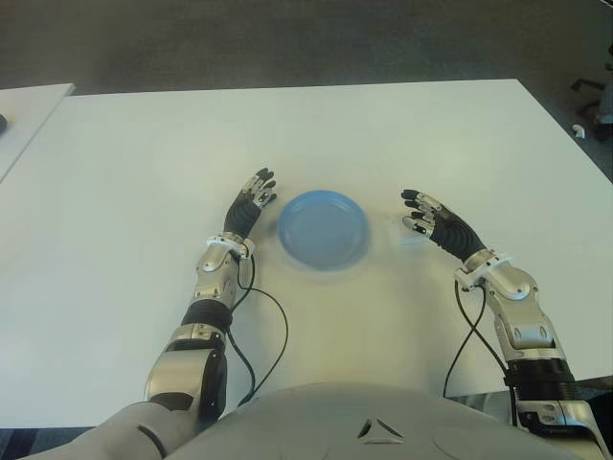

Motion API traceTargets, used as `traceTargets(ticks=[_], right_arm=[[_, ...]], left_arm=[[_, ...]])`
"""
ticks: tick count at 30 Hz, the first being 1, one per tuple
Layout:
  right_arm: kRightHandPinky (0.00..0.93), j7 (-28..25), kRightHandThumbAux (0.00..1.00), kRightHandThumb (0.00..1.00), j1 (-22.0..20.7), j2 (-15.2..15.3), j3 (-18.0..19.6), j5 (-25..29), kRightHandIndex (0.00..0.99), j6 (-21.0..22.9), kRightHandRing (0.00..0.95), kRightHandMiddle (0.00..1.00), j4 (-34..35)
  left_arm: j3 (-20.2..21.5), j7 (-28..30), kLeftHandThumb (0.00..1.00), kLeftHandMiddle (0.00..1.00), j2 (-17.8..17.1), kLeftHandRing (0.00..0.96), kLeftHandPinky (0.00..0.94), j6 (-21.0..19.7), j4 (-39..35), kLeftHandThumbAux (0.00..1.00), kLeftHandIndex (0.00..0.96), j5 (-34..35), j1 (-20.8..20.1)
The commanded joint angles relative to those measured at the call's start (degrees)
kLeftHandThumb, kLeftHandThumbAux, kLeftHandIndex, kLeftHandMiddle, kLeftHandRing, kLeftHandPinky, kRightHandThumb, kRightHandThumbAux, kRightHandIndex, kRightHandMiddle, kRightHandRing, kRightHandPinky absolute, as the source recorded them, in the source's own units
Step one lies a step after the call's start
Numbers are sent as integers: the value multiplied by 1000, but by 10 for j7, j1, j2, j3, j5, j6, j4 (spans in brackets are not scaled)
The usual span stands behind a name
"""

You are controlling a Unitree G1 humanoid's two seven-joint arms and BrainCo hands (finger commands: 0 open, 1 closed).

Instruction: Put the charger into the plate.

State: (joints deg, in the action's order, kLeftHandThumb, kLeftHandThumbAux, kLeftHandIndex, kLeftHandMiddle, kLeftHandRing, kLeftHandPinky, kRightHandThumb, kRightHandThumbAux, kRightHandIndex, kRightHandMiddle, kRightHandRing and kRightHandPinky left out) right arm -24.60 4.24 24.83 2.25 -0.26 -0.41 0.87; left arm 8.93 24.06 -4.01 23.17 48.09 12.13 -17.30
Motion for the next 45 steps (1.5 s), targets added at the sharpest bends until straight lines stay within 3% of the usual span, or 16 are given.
traceTargets(ticks=[1, 9, 13, 17, 19, 23, 31, 36, 45], right_arm=[[0, -9, 483, 0, 18, 6, -2, 3, 0, 25, 0, 0, 4], [0, -11, 470, 0, 26, 10, 3, 6, 0, 29, 0, 0, 19], [0, -20, 458, 0, 21, 13, 7, 14, 0, -3, 0, 0, 17], [0, -7, 458, 0, 11, 11, 11, 7, 0, -12, 0, 0, 60], [0, 9, 460, 0, 14, 11, 12, -12, 0, -37, 0, 0, 77], [0, 83, 427, 43, 21, 31, 8, -120, 0, -163, 0, 0, 54], [0, 187, 356, 124, 0, 78, 5, -275, 0, -286, 0, 0, 18], [0, 231, 294, 164, -25, 93, -6, -335, 0, -309, 0, 0, -3], [0, 253, 234, 188, -49, 108, -20, -359, 0, -315, 0, 0, -21]], left_arm=[[2, 4, 0, 78, -5, 31, 6, -13, 16, 505, 71, -1, 4], [1, 7, 0, 77, -7, 34, 26, -13, 20, 500, 74, -1, 2], [1, 5, 0, 76, -8, 35, 27, -16, 21, 496, 79, -2, 1], [2, 5, 0, 76, -9, 36, 26, -18, 23, 493, 83, -1, 0], [2, 6, 0, 75, -9, 36, 25, -19, 23, 491, 83, -1, -1], [3, 11, 0, 71, -10, 34, 30, -21, 26, 491, 79, 2, -3], [5, 20, 0, 69, -11, 32, 26, -19, 34, 486, 71, 5, -7], [7, 23, 0, 72, -11, 33, 27, -19, 39, 486, 76, 6, -10], [13, 29, 0, 68, -8, 30, 15, -13, 49, 509, 72, 4, -14]])
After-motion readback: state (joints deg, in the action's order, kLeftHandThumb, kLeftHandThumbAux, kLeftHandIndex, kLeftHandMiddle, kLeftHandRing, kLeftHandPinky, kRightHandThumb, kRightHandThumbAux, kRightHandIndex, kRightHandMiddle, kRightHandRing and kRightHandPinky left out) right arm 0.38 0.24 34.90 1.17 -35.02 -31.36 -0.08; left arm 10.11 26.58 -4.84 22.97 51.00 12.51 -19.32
